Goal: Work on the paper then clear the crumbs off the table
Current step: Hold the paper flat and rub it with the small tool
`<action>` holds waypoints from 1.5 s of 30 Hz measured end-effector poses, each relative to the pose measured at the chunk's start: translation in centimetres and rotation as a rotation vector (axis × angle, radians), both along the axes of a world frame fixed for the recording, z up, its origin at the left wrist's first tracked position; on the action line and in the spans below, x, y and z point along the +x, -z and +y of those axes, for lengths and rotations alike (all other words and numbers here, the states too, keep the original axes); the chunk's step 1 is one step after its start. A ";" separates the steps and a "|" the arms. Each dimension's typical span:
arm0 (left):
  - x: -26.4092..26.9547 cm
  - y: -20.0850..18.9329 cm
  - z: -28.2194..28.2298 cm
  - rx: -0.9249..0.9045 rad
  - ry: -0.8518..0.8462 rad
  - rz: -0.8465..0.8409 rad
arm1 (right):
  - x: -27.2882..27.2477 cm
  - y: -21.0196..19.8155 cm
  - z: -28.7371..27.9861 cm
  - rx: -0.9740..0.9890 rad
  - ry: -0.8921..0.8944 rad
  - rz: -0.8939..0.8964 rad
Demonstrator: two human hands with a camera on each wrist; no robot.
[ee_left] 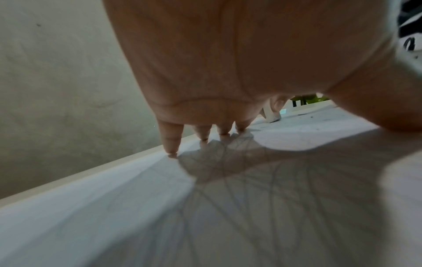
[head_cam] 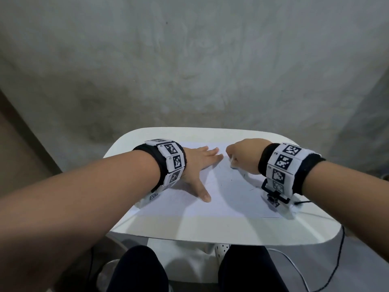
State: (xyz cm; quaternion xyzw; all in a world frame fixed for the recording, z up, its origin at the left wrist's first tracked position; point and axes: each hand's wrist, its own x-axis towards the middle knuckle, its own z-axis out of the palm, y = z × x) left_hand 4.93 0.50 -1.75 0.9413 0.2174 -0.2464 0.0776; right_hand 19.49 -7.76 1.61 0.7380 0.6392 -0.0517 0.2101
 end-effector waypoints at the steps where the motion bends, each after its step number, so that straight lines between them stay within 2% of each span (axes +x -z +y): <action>1: -0.3 -0.2 -0.1 0.003 0.000 0.022 | 0.2 0.0 -0.1 -0.009 -0.001 0.026; 5: -2.1 -0.1 0.6 0.009 -0.030 0.075 | -0.4 0.2 -0.6 0.008 -0.050 -0.017; 7: -2.3 0.4 0.7 0.012 -0.030 0.064 | -2.9 1.0 -1.8 -0.003 -0.168 -0.011; 9: -2.3 0.6 0.6 0.023 -0.020 0.055 | -5.5 1.7 -3.6 -0.080 -0.313 0.087; 11: -2.2 0.6 0.7 0.013 -0.022 0.053 | -5.2 1.4 -3.1 -0.081 -0.284 0.084; 13: -2.3 0.6 1.0 0.011 -0.026 0.057 | -3.8 0.4 -2.1 -0.012 -0.206 -0.020; 15: -2.4 0.6 1.1 0.011 -0.030 0.059 | -3.9 0.2 -2.4 0.022 -0.223 -0.073; 18: -2.3 0.8 0.7 0.037 -0.028 0.056 | -6.6 1.2 -4.2 -0.119 -0.382 0.099; 20: -2.3 0.8 0.7 0.028 -0.027 0.047 | -5.6 0.8 -2.9 -0.121 -0.272 0.092; 22: -2.4 0.6 1.0 0.009 -0.031 0.045 | -4.2 -0.3 -1.7 -0.031 -0.176 -0.027; 24: -2.4 0.6 1.0 0.010 -0.036 0.048 | -5.1 -0.2 -2.2 -0.047 -0.212 -0.044; 26: -2.3 0.7 0.6 0.035 -0.035 0.055 | -7.2 0.7 -3.7 -0.140 -0.339 0.090; 27: -2.3 0.7 0.6 0.041 -0.034 0.052 | -7.4 0.8 -3.8 -0.170 -0.330 0.136; 30: -2.3 0.4 0.9 0.007 -0.031 0.040 | -5.4 -0.2 -1.8 -0.057 -0.191 0.002; 32: -2.4 0.4 1.1 -0.004 -0.039 0.033 | -5.2 -0.6 -1.7 -0.039 -0.182 -0.033; 35: -2.1 0.7 0.5 0.059 -0.030 0.054 | -7.9 -0.1 -4.0 -0.171 -0.333 0.178; 36: -2.1 0.8 0.5 0.060 -0.025 0.057 | -7.8 0.0 -4.0 -0.183 -0.309 0.219; 40: -2.3 0.6 1.3 -0.004 -0.032 0.049 | -4.7 -0.7 -1.2 -0.014 -0.093 0.013; 41: -2.3 0.6 1.3 -0.004 -0.037 0.047 | -5.2 -0.8 -1.4 -0.028 -0.102 -0.012; 45: -1.8 0.7 0.6 0.056 -0.023 0.076 | -8.4 0.2 -3.4 -0.197 -0.222 0.270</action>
